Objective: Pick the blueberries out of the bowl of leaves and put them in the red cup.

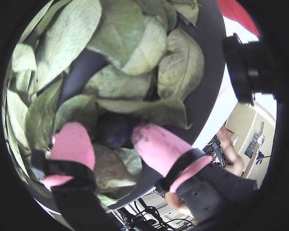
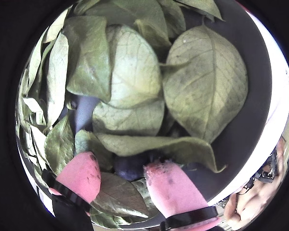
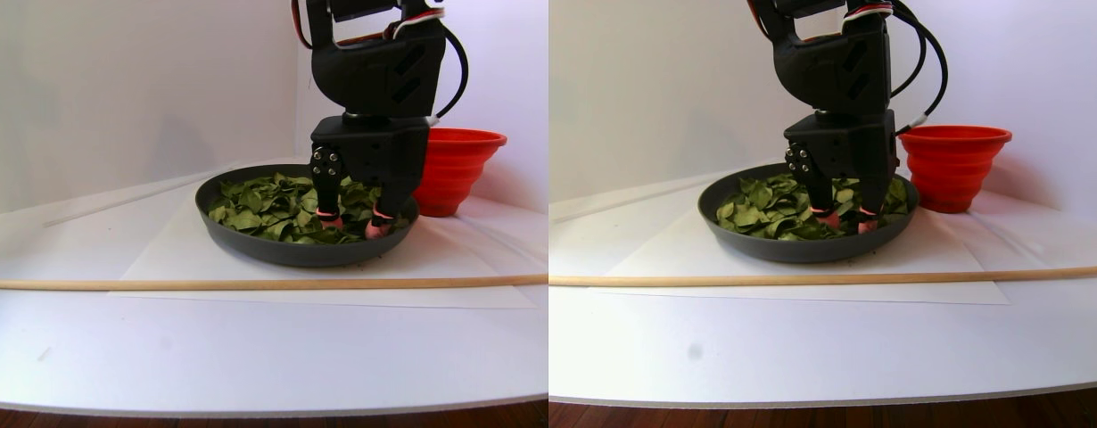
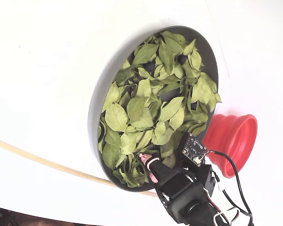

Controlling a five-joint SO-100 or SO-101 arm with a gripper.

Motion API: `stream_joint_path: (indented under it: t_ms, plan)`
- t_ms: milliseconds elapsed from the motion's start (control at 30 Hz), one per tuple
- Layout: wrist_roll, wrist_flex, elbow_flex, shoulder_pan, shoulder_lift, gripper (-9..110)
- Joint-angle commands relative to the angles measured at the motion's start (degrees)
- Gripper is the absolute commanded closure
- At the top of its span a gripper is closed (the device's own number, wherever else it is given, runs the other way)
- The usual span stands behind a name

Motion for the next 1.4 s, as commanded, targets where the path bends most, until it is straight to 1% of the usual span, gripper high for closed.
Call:
stream_joint_path:
  t_ms: [0,667,1000,1367]
  plan:
    - [0.5,-1.2,-0.5,1.9,0.6,85]
    - [1.9,-3.5,0.9,1.3,-1.1,91]
    - [0.2,-3.3,0.6,-0.4,4.5,91]
    - [-0.7,-0.1,0.7,-0.9,8.8,92]
